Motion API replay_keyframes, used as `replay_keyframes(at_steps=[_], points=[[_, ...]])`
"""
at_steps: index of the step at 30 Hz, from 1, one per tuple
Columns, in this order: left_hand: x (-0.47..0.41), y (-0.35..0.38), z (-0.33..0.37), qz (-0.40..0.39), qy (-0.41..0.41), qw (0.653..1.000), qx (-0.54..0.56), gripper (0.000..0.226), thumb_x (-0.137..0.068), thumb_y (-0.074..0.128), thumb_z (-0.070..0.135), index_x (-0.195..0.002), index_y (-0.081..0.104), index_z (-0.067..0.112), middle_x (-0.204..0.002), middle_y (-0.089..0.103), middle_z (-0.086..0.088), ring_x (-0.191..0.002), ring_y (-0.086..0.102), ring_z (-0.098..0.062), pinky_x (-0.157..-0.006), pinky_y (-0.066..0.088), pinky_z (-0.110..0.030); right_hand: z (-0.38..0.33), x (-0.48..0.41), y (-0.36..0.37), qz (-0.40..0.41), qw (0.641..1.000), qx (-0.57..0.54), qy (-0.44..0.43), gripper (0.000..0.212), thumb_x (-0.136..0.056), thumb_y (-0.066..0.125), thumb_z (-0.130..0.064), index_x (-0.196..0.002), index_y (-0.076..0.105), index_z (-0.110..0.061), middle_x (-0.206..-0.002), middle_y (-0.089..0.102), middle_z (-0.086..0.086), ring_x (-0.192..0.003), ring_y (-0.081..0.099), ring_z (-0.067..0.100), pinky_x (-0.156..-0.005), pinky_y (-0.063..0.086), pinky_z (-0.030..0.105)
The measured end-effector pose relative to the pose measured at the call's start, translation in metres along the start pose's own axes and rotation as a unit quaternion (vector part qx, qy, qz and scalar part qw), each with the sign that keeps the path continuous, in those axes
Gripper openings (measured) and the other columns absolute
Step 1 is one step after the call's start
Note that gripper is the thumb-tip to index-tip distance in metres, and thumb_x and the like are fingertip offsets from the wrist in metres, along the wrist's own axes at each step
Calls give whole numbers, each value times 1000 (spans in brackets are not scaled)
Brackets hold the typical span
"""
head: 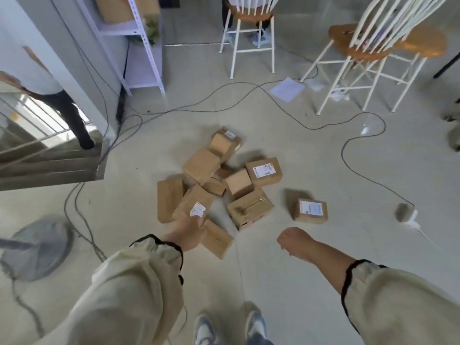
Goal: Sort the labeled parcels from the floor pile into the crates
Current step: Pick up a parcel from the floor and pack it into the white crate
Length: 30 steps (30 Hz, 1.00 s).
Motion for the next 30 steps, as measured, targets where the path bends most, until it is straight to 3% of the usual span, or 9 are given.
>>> replay_keyframes(at_steps=[4,6,11,13,16,18,21,25,30], points=[[-85,77,-42,-38,-12,999,-35,40,-94,44,11,-133,46,4,-131,52,-15,-119,51,-28,-87,38,-24,21,-107,76,-52,996,-45,50,19,-99,37,-19,-109,49,-7,-122,54,15,-84,43,18,-63,34,22],[-141,116,-66,-28,-8,999,-32,45,-96,44,13,-140,38,7,-134,50,-14,-119,51,-27,-85,39,-27,42,-166,121,-63,981,-144,112,22,-97,42,-21,-115,47,-8,-109,58,13,-66,45,18,-54,31,23],[-291,230,-142,15,20,1000,4,67,-90,46,12,-149,20,26,-135,45,-16,-116,51,-35,-94,46,-41,79,-326,216,-74,924,-357,113,25,-97,48,-29,-109,55,-9,-88,62,7,-64,53,21,-58,41,27],[-336,265,-165,36,34,998,-33,64,-90,49,20,-147,23,33,-136,44,-13,-117,51,-35,-95,47,-42,93,-379,246,-79,905,-404,110,27,-98,45,-31,-106,56,-9,-91,63,8,-68,54,23,-61,44,30],[-378,281,-178,145,73,980,-118,53,-94,46,34,-144,30,30,-136,42,-4,-110,56,-30,-84,50,-37,102,-434,290,-110,888,-430,117,36,-100,40,-36,-119,51,-7,-104,62,13,-81,60,30,-69,49,38],[-395,281,-182,199,66,969,-130,50,-97,39,39,-144,32,24,-137,44,-3,-110,58,-27,-80,50,-35,99,-458,313,-133,874,-450,128,44,-99,37,-43,-125,45,-8,-112,61,17,-92,61,37,-76,51,43],[-409,294,-189,193,41,978,-62,51,-98,32,41,-145,29,21,-137,49,-8,-116,55,-29,-92,49,-40,90,-471,334,-167,856,-471,134,56,-97,35,-52,-129,40,-7,-115,60,20,-93,62,42,-71,52,45],[-405,302,-188,209,31,977,-4,46,-99,33,37,-141,34,19,-130,54,-9,-113,55,-29,-91,47,-39,87,-472,342,-145,873,-448,130,52,-97,37,-49,-129,42,-8,-114,58,19,-99,61,38,-77,52,44],[-404,293,-191,213,31,972,98,44,-98,41,36,-138,40,19,-124,55,-5,-113,54,-25,-92,45,-35,69,-475,325,-80,895,-432,78,44,-98,39,-41,-121,50,-6,-96,58,18,-70,64,30,-58,55,33]])
Point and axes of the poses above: each hand's wrist, its own x-axis away from the middle knuckle, its own y-axis out of the palm, z = x × y, the point moved 7 cm from there along -x, towards the middle knuckle
